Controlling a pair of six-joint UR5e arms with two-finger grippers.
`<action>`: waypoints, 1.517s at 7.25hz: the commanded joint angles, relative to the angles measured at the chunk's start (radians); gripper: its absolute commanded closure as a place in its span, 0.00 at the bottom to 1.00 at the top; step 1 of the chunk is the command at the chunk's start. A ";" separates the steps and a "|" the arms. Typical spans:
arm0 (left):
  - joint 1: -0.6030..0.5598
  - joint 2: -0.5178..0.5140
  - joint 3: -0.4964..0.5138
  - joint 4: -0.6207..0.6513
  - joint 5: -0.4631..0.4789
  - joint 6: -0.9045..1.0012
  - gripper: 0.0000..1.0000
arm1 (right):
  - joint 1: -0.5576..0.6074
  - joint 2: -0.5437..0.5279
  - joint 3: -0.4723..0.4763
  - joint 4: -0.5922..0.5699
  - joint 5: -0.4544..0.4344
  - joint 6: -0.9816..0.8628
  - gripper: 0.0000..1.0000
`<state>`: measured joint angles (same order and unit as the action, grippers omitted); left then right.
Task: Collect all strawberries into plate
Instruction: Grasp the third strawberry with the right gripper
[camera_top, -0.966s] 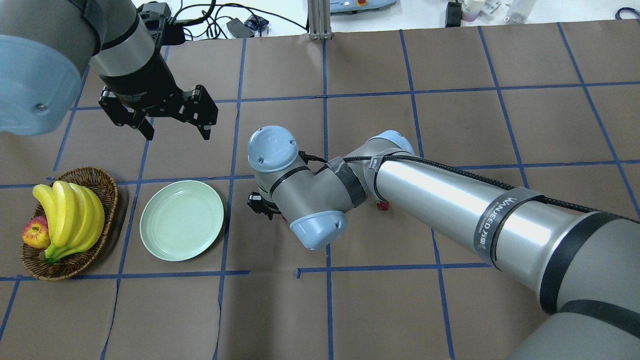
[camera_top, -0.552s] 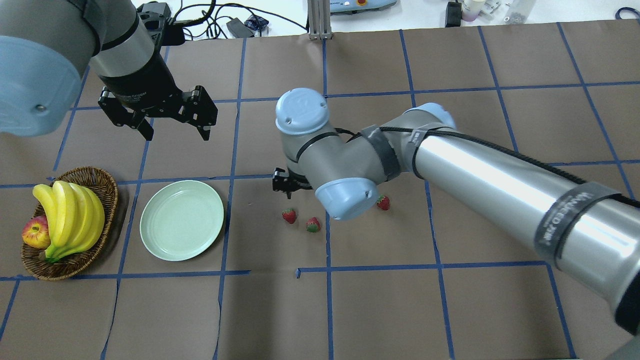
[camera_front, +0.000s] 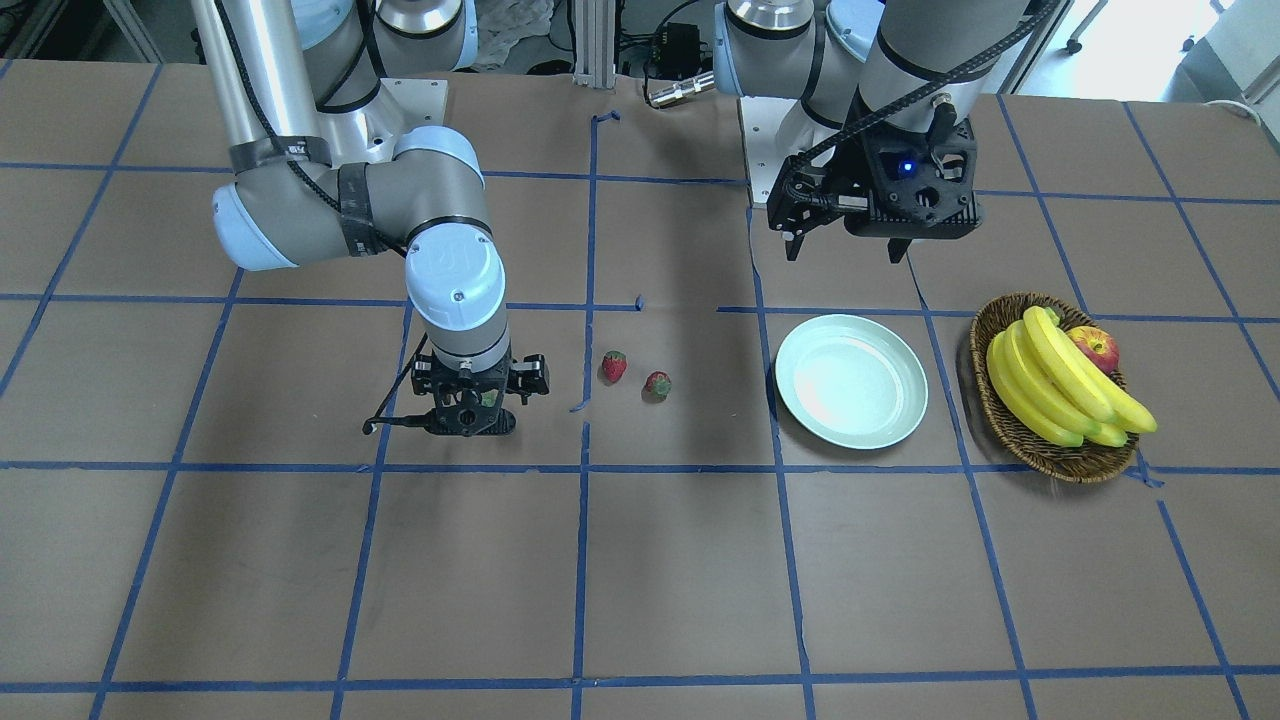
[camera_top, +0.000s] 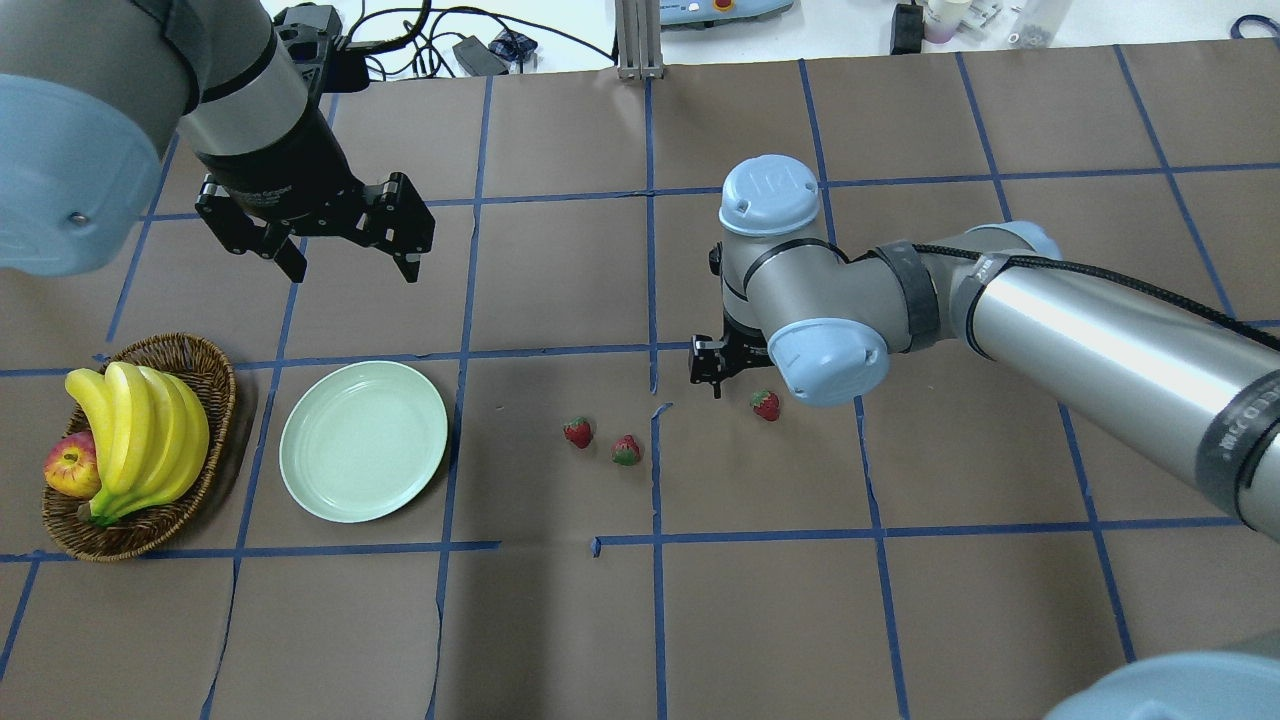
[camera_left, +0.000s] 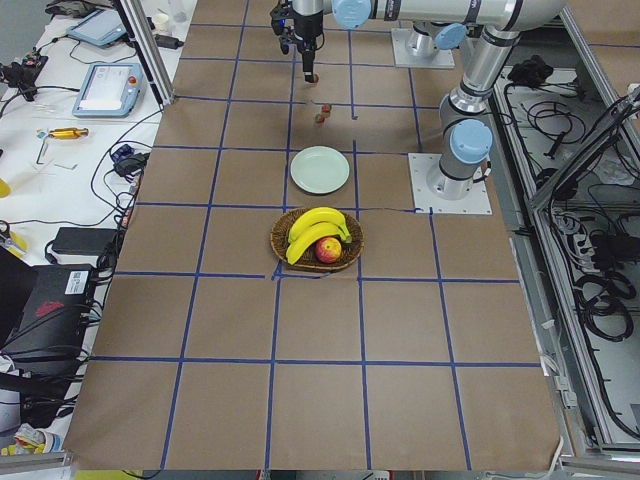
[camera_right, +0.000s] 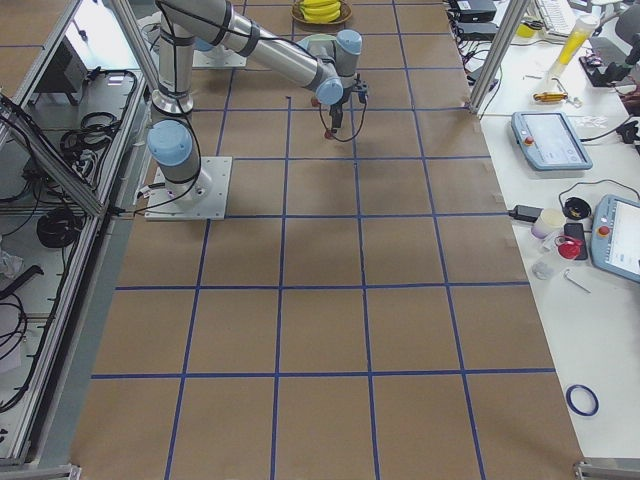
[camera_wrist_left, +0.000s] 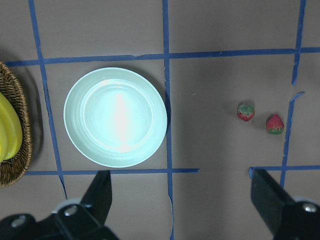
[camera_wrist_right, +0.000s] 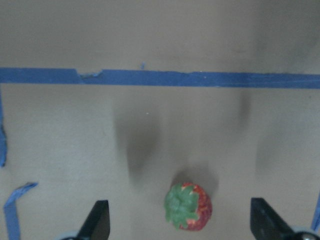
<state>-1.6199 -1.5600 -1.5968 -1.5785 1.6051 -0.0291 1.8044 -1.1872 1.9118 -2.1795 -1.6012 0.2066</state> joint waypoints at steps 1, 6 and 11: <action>0.000 -0.002 0.000 0.000 -0.002 -0.002 0.00 | -0.025 0.020 0.062 -0.123 0.000 -0.012 0.21; -0.003 -0.002 -0.002 0.000 -0.002 -0.002 0.00 | -0.016 -0.063 0.050 -0.014 0.070 0.075 1.00; -0.005 0.003 -0.015 0.002 -0.001 -0.002 0.00 | 0.169 0.118 -0.128 -0.112 0.267 0.370 1.00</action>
<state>-1.6244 -1.5584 -1.6115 -1.5771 1.6045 -0.0307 1.9153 -1.1207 1.8192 -2.2552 -1.3465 0.5077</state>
